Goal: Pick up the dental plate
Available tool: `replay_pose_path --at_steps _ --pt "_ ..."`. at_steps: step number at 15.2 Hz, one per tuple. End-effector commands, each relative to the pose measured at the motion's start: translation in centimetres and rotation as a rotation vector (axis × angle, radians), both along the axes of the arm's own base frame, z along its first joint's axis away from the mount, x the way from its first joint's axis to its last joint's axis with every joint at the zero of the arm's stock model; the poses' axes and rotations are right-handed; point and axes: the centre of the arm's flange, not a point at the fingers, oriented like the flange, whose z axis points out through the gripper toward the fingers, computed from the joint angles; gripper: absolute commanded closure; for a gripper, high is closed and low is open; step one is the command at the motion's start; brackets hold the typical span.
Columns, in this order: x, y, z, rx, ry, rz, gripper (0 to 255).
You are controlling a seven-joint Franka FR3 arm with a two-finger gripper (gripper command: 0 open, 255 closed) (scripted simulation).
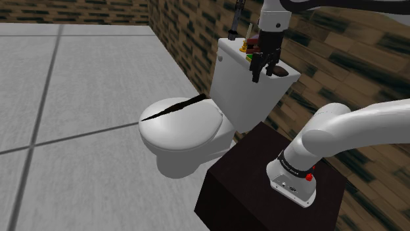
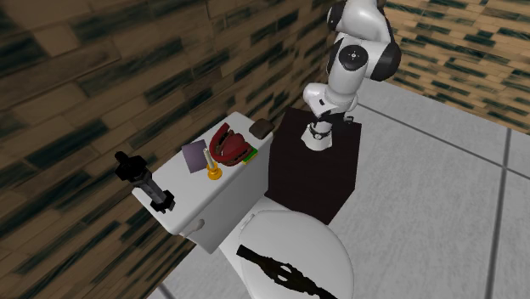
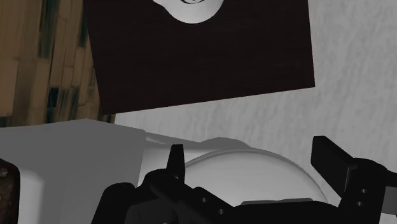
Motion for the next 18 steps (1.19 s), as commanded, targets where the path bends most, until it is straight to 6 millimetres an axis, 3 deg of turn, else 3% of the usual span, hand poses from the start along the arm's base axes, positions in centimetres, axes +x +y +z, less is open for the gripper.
replay_pose_path --at_steps 1,18 --pt "0.0 0.0 0.0 0.0 0.0 0.0 0" --pt "11.1 -20.6 2.6 0.073 0.026 -0.01 0"
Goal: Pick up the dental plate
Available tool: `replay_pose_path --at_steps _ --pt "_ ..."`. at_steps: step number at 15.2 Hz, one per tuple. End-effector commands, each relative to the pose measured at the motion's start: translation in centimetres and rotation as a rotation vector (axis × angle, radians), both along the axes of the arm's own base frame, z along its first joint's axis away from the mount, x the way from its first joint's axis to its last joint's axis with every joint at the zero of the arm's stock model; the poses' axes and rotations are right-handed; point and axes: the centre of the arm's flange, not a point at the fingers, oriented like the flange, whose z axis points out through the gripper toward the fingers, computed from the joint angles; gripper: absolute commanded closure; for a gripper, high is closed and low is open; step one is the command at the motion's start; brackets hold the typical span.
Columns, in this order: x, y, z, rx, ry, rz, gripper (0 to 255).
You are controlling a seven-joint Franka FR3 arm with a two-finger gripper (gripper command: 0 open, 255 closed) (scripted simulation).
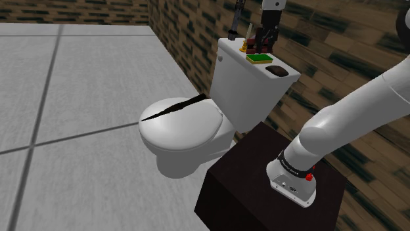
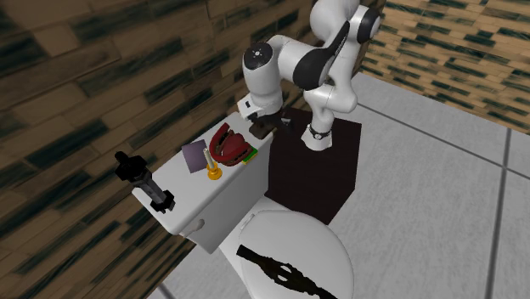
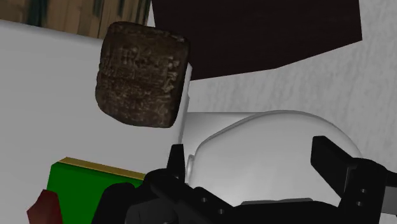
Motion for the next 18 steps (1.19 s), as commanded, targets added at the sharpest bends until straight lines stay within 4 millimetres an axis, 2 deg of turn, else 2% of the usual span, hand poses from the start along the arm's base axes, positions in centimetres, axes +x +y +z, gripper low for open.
replay_pose_path --at_steps 1,15,18 --pt "1.1 -2.6 0.2 0.008 0.003 0.0 0" --pt "10.2 -19.7 1.0 0.068 0.024 -0.009 0" --pt "10.2 -19.7 -0.6 0.068 0.024 -0.009 0"
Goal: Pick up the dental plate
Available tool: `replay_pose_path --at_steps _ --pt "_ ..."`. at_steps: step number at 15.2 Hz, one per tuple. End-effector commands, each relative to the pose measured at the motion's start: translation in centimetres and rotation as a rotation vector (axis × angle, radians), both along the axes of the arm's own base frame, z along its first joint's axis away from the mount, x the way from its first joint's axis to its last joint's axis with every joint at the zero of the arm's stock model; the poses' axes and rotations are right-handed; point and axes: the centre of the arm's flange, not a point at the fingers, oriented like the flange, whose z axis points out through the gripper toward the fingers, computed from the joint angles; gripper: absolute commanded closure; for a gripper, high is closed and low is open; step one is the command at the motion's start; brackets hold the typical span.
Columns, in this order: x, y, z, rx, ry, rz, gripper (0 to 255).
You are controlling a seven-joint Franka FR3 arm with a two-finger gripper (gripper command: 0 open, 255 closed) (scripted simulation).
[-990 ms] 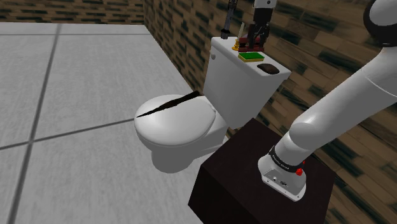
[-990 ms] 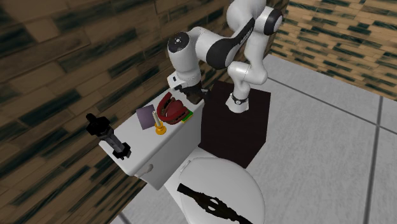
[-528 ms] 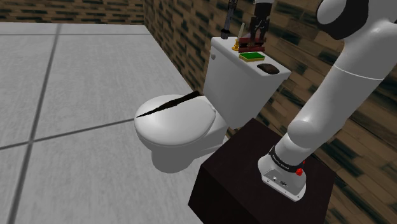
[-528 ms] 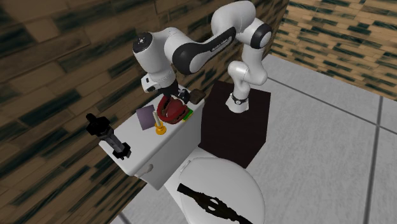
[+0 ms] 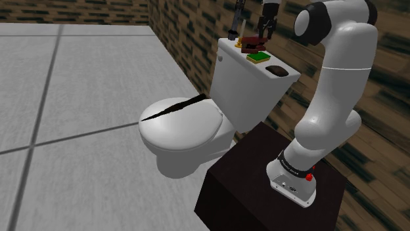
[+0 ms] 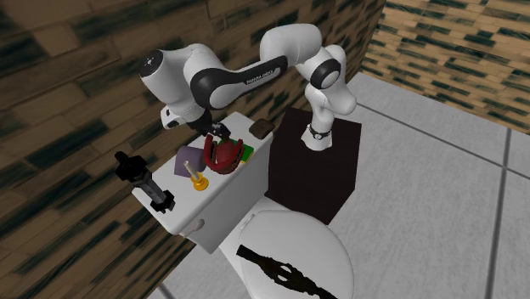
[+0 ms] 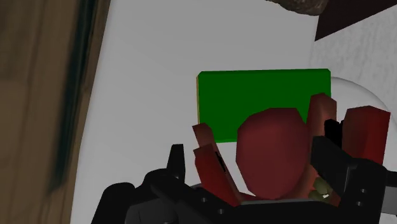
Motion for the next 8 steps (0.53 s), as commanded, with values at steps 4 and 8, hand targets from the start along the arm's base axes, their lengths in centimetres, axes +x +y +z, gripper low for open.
replay_pose_path --at_steps 4,8 --pt "0.1 -0.1 -2.6 0.0 -0.001 0.001 0" --pt "0.1 -0.1 -2.8 0.0 -0.001 0.001 255"
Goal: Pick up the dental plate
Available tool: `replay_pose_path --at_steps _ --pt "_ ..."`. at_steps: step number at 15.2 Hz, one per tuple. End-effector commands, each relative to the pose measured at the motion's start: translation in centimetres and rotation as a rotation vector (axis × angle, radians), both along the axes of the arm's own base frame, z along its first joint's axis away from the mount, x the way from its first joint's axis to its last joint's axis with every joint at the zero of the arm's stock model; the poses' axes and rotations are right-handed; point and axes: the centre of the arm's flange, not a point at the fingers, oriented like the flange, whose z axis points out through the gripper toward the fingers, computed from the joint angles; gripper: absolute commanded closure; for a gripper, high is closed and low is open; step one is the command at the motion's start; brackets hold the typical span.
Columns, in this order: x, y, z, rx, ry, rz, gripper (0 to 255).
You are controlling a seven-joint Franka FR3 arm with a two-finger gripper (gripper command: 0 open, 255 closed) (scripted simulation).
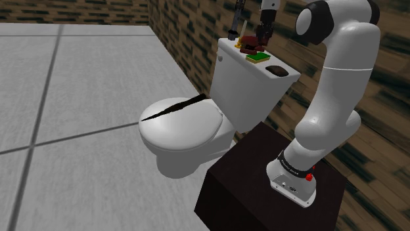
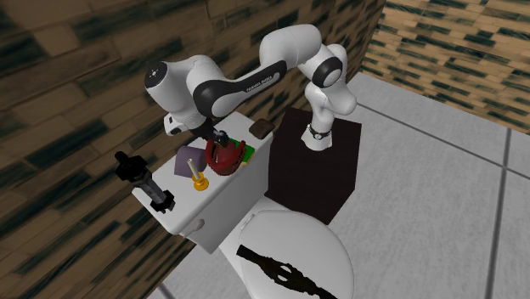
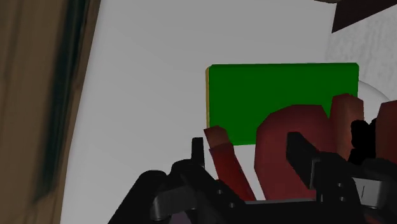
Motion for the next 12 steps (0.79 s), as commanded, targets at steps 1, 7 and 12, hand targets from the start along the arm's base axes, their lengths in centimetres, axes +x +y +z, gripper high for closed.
replay_pose_path --at_steps 1,7,12 --pt "0.0 0.0 -0.1 0.001 0.001 0.0 255" --pt "0.0 0.1 -0.1 0.001 0.001 0.0 255" --pt "0.0 0.0 1.5 0.001 0.001 0.0 255"
